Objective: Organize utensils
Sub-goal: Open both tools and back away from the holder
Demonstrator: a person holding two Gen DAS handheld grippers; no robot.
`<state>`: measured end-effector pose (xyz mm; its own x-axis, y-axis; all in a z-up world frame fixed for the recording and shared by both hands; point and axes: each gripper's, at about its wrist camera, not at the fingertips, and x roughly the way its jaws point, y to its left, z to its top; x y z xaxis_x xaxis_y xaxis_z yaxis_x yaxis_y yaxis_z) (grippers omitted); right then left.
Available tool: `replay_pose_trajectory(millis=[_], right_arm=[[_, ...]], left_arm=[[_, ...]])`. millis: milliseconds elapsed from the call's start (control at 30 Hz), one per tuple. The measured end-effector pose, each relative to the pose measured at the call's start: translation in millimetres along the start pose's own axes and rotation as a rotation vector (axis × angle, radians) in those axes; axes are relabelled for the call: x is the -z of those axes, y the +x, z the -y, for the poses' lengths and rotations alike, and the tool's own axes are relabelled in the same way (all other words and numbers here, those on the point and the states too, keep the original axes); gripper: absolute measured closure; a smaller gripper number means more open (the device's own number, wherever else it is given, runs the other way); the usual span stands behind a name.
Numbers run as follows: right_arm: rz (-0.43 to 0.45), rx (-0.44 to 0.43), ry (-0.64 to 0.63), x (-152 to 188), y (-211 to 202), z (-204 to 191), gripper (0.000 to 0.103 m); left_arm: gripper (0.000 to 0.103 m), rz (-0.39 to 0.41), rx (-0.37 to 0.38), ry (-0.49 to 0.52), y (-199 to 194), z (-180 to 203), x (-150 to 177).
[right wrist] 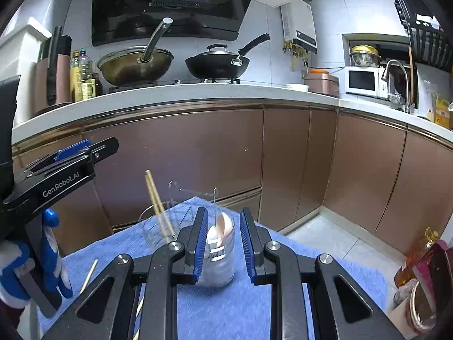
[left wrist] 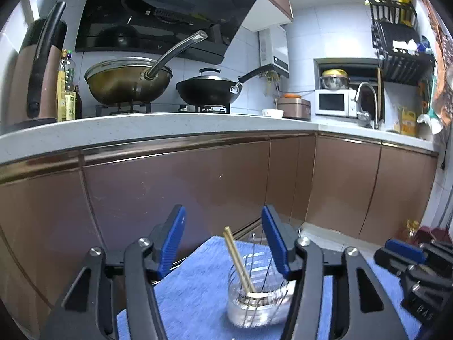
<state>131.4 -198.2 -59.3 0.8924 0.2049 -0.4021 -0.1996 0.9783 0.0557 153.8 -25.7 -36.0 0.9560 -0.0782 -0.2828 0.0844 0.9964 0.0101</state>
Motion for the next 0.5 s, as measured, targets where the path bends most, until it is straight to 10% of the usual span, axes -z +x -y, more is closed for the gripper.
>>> replay_pose_trajectory(millis=[500], right_arm=[[-0.062, -0.117, -0.019, 28.2, -73.8, -9.8, 0.081]], left_arm=[[0.043, -0.240, 0.045, 0.042, -56.9, -41.4, 14.7]])
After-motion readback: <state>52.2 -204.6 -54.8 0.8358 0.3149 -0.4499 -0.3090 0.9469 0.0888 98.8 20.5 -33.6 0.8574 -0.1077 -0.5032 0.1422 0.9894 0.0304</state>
